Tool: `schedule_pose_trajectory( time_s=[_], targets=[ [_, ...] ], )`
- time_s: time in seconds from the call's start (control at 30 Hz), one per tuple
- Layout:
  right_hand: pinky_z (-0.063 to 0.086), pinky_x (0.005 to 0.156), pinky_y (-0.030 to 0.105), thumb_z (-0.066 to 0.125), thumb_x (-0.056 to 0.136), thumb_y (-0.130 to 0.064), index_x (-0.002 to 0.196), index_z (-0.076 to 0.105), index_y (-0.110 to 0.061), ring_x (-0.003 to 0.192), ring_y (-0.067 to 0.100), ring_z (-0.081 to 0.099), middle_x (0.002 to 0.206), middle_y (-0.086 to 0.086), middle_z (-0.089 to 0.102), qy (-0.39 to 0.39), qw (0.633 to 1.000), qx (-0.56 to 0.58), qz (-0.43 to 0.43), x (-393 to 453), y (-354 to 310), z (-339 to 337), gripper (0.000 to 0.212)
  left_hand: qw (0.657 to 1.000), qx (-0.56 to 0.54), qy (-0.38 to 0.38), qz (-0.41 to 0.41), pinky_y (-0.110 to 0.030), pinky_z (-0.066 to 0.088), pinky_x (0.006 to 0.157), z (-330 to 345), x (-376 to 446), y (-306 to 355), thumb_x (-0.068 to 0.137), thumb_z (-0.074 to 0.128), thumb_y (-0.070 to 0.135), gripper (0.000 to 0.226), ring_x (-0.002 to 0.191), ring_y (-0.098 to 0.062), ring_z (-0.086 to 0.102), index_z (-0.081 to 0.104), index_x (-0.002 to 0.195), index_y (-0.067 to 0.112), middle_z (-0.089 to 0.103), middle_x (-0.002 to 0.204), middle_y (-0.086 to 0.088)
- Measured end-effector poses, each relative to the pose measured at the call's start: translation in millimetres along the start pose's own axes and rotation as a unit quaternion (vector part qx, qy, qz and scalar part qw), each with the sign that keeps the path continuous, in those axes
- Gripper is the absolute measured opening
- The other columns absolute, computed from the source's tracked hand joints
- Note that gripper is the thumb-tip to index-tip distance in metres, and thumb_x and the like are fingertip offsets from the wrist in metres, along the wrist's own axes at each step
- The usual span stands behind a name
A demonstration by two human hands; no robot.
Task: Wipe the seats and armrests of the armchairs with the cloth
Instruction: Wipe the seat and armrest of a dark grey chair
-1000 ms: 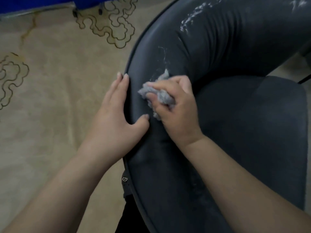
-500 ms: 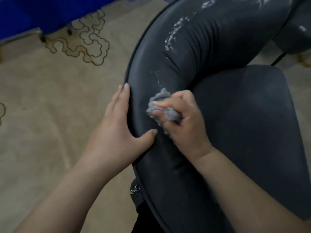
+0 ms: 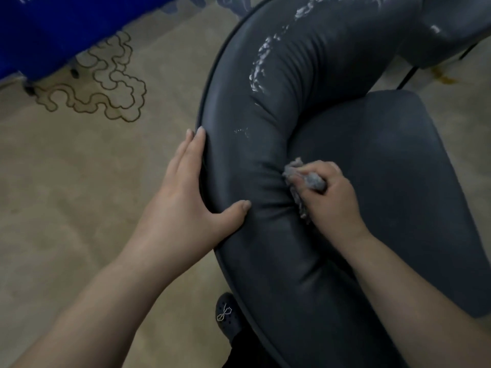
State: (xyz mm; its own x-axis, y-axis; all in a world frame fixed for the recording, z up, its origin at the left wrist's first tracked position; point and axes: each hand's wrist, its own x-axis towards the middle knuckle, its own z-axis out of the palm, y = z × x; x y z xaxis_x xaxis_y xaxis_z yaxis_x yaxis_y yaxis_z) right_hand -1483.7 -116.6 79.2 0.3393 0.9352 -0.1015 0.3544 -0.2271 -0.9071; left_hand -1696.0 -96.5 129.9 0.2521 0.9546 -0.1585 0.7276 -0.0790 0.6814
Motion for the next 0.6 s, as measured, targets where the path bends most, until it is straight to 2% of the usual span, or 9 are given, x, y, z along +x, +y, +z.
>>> schedule_pose_trajectory(
  time_s=[0.03,0.1,0.2,0.27,0.33,0.43,0.47,0.53,0.6],
  targets=[
    [0.041,0.079,0.009,0.070,0.085,-0.023,0.085,0.067,-0.021,0.083,0.000,0.056,0.100,0.015,0.060,0.021,1.000,0.008,-0.009,6,-4,1,0.004,1.000,-0.008,0.006,0.002,-0.026,0.030,0.108,2,2,0,0.059,0.060,0.070,0.112,0.141,0.009,0.013,0.003,0.151,0.043,0.003,0.157,0.028],
    [0.046,0.082,0.016,0.069,0.086,-0.031,0.086,0.065,-0.025,0.084,0.004,0.059,0.097,0.014,0.062,0.057,0.994,0.036,-0.087,23,-27,14,0.007,1.000,-0.015,0.015,0.001,-0.024,0.028,0.108,6,6,0,0.058,0.058,0.071,0.111,0.141,0.009,0.012,0.005,0.151,0.042,0.006,0.158,0.025],
    [0.043,0.084,0.011,0.075,0.079,-0.025,0.091,0.071,-0.017,0.087,0.007,0.058,0.096,0.010,0.056,0.004,0.976,0.059,-0.211,43,-57,44,0.015,1.000,-0.010,0.022,-0.003,-0.024,0.025,0.111,6,14,-3,0.057,0.059,0.069,0.112,0.142,0.008,0.013,0.007,0.152,0.039,0.011,0.159,0.021],
    [0.043,0.087,0.014,0.077,0.078,-0.014,0.093,0.072,-0.010,0.089,0.011,0.057,0.096,0.012,0.052,-0.020,0.980,0.038,-0.193,42,-48,47,0.016,1.000,-0.011,0.015,-0.002,-0.018,0.020,0.110,4,20,-1,0.058,0.061,0.068,0.112,0.141,0.010,0.010,0.008,0.152,0.038,0.011,0.159,0.021],
    [0.041,0.087,0.013,0.074,0.081,-0.009,0.094,0.069,-0.014,0.089,0.012,0.055,0.097,0.014,0.053,-0.009,0.992,0.021,-0.126,37,-27,32,0.015,1.000,-0.005,0.007,-0.002,-0.009,0.014,0.103,0,27,0,0.059,0.064,0.065,0.113,0.140,0.013,0.007,0.008,0.152,0.038,0.009,0.159,0.022],
    [0.037,0.081,0.005,0.071,0.084,-0.014,0.085,0.065,-0.021,0.084,-0.002,0.055,0.097,0.010,0.057,0.016,0.999,0.018,-0.023,38,-18,12,0.009,1.000,0.001,-0.006,0.001,-0.001,0.010,0.097,-4,31,1,0.060,0.066,0.063,0.113,0.138,0.017,0.004,0.006,0.152,0.038,0.007,0.158,0.025],
    [0.037,0.080,0.004,0.071,0.085,-0.018,0.084,0.065,-0.023,0.083,-0.004,0.055,0.096,0.009,0.058,0.037,0.998,0.027,-0.040,43,-25,14,0.008,1.000,0.002,-0.007,0.004,0.001,0.010,0.097,-5,32,2,0.061,0.067,0.064,0.113,0.138,0.018,0.004,0.005,0.152,0.039,0.007,0.157,0.026],
    [0.040,0.081,0.007,0.071,0.084,-0.026,0.086,0.067,-0.024,0.085,-0.002,0.057,0.093,0.007,0.060,0.055,0.988,0.045,-0.134,57,-50,29,0.005,1.000,0.002,-0.007,0.012,0.000,0.012,0.099,-6,34,3,0.061,0.067,0.065,0.112,0.139,0.017,0.007,0.008,0.152,0.038,0.011,0.156,0.025],
    [0.046,0.084,0.016,0.072,0.080,-0.031,0.088,0.071,-0.021,0.089,0.009,0.059,0.094,0.008,0.058,0.007,0.974,0.029,-0.223,65,-70,49,0.013,1.000,-0.005,-0.007,0.017,-0.008,0.020,0.103,-6,35,2,0.059,0.067,0.063,0.111,0.140,0.011,0.014,0.011,0.152,0.037,0.018,0.156,0.022]
  ],
)
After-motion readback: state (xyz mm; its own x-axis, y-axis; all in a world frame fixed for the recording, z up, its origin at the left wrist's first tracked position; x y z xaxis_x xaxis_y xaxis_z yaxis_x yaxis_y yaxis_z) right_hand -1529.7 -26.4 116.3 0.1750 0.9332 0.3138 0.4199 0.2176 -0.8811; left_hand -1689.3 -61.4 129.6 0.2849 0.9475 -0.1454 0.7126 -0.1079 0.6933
